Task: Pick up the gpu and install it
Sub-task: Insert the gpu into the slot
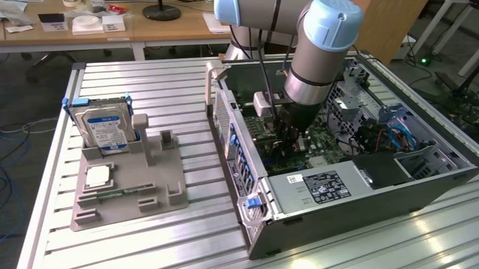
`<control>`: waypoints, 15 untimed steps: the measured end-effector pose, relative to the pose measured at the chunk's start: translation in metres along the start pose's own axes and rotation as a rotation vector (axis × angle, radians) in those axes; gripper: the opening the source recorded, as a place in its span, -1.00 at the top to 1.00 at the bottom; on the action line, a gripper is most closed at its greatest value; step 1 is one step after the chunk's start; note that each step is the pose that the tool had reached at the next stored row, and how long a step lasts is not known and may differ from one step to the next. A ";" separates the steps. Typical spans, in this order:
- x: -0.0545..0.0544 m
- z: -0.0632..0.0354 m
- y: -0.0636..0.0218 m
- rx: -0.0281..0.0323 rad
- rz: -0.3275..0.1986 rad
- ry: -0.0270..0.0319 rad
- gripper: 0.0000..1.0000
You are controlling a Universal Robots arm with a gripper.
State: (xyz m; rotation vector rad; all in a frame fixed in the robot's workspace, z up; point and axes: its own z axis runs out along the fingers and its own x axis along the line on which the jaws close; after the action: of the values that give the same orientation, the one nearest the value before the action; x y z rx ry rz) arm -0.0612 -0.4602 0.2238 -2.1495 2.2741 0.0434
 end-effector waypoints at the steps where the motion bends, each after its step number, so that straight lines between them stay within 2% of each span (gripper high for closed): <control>1: 0.000 0.0001 0.0000 -0.0001 0.000 0.0000 0.44; 15: 0.000 0.0014 0.0010 -0.0001 0.000 0.0004 0.44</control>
State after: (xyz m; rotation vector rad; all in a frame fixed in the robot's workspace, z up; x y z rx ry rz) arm -0.0621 -0.4599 0.2225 -2.1496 2.2744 0.0431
